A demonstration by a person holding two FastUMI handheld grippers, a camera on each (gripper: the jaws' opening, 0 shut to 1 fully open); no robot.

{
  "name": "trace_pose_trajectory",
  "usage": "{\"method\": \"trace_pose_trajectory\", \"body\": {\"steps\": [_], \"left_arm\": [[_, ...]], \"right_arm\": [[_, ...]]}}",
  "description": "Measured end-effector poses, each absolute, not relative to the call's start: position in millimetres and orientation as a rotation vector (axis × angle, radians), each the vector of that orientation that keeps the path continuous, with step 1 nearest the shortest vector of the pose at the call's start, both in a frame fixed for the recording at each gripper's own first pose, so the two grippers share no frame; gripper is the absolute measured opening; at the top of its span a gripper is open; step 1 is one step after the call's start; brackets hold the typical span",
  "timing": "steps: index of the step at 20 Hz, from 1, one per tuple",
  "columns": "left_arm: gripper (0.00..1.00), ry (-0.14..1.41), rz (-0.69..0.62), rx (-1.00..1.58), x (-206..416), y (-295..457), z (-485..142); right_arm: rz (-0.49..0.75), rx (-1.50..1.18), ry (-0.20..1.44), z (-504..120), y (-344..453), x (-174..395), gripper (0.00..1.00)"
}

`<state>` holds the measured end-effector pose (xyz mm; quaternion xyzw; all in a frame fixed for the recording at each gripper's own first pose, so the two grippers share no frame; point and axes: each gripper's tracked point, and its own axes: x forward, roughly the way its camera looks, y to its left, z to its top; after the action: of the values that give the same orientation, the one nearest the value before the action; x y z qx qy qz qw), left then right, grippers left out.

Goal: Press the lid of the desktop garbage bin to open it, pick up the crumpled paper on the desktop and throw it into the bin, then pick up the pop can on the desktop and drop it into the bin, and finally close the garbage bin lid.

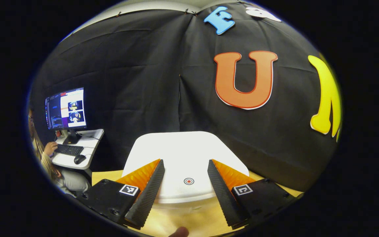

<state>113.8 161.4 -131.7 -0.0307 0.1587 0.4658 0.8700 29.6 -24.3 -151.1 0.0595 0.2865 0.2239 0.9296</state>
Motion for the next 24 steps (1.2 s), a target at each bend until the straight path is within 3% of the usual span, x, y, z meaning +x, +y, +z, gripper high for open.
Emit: {"method": "trace_pose_trajectory", "body": {"steps": [13, 20, 24], "left_arm": [[0.87, 0.270, 0.878, -0.025, 118, 158, -123], [0.90, 0.217, 0.720, 0.009, 125, 149, -91], [0.90, 0.143, 0.553, 0.096, 129, 117, -47]], "right_arm": [[0.404, 0.081, 0.496, -144, -28, 41, 0.92], [0.331, 0.047, 0.402, -117, -27, 38, 0.92], [0.292, 0.034, 0.322, -91, -18, 38, 0.92]]}}
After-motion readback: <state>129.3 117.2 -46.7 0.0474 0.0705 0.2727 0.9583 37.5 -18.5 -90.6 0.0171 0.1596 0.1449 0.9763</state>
